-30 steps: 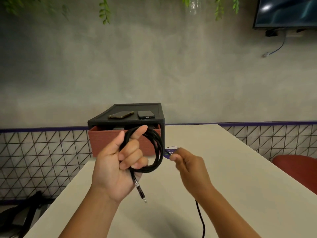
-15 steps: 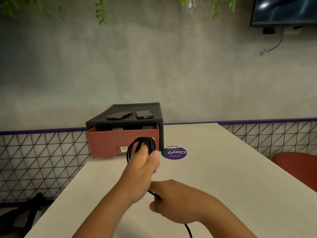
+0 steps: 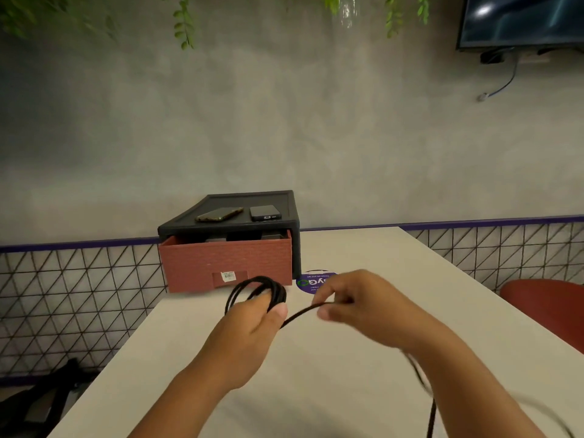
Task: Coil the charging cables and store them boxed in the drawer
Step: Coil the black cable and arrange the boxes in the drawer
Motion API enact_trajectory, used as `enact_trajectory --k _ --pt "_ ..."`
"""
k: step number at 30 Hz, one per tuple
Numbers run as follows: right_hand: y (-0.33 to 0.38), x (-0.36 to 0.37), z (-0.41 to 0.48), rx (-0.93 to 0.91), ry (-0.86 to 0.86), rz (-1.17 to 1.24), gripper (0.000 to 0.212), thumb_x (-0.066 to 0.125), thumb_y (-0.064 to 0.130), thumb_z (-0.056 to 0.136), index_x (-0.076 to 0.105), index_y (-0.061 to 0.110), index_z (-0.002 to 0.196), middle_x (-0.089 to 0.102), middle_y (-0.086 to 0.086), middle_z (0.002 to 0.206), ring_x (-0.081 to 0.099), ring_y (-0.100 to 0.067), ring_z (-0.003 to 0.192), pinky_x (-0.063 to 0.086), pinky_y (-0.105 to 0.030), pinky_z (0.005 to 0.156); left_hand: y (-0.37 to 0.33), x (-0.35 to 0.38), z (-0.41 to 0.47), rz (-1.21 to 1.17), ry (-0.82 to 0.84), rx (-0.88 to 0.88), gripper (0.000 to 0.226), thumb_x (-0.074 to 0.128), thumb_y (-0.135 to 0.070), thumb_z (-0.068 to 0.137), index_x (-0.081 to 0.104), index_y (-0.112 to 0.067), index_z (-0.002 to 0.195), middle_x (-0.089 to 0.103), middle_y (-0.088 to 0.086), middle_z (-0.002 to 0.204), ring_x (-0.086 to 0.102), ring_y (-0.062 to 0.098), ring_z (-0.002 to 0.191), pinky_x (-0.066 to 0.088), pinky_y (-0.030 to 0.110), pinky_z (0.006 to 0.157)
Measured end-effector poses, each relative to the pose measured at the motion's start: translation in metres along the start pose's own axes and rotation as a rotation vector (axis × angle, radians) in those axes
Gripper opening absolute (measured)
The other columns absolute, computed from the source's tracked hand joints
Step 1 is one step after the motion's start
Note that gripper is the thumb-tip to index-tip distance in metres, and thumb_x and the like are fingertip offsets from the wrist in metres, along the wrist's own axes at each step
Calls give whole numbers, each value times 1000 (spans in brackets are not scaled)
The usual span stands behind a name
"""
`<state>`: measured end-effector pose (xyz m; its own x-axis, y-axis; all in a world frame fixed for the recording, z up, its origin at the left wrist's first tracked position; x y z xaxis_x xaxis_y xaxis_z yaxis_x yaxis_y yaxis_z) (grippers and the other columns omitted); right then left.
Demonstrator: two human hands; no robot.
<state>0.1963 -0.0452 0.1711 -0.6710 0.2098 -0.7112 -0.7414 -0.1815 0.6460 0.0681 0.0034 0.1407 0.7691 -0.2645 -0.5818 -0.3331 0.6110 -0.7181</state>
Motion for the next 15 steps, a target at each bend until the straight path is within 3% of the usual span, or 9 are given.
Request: enact_trajectory --k 2,5,7,9,10,13,15 --pt "-1 -24 1 -49 -130 4 26 68 23 83 60 38 65 55 26 51 50 7 54 36 -8 53 -2 3 -1 -428 61 -52 34 51 -49 77 67 -21 86 39 -6 57 32 10 50 31 19 51" --pt "2 -38 3 -124 -269 47 22 65 25 85 60 35 65 59 18 58 50 4 57 37 -9 55 -20 8 -2 -693 160 -30 32 61 -42 71 74 -18 86 26 -8 46 20 5 40 19 17 42" --pt "2 -35 4 -138 -326 97 25 56 43 86 65 26 70 56 12 59 46 0 56 34 -13 54 -23 7 -2 -860 170 -42 34 73 -42 61 74 -14 81 26 -10 42 20 5 36 20 19 40" --pt "6 -22 3 -174 -328 188 53 37 62 84 68 19 79 55 14 58 45 2 56 34 -12 55 -27 5 -1 -1026 163 -41 43 84 -47 51 70 -12 71 27 -10 38 21 4 31 26 19 38" --pt "8 -14 1 -198 -316 282 57 32 63 84 68 18 82 56 20 58 47 5 57 36 -9 57 -28 4 -1 -1093 154 -37 45 86 -48 49 67 -12 67 27 -11 37 22 3 29 28 19 37" --pt "16 12 1 -237 -247 430 78 29 79 76 64 11 93 50 25 57 47 6 56 35 -6 55 -32 0 -1 -1211 113 -31 44 88 -47 45 60 -16 57 28 -12 34 23 2 27 31 16 36" --pt "23 20 2 -260 -249 445 75 32 84 71 63 20 95 52 23 62 47 4 56 34 -8 53 -32 -1 -1 -1251 99 -33 44 88 -46 46 57 -17 55 29 -12 34 25 1 27 31 15 36"
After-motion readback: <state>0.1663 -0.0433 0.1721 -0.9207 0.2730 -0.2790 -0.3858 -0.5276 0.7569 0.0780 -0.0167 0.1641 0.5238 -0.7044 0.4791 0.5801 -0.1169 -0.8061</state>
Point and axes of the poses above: each hand's wrist, its own z-axis towards the middle knuckle, its own x-axis out of the palm, y = z × x, the point moved 10 cm from there along z, towards the middle knuckle
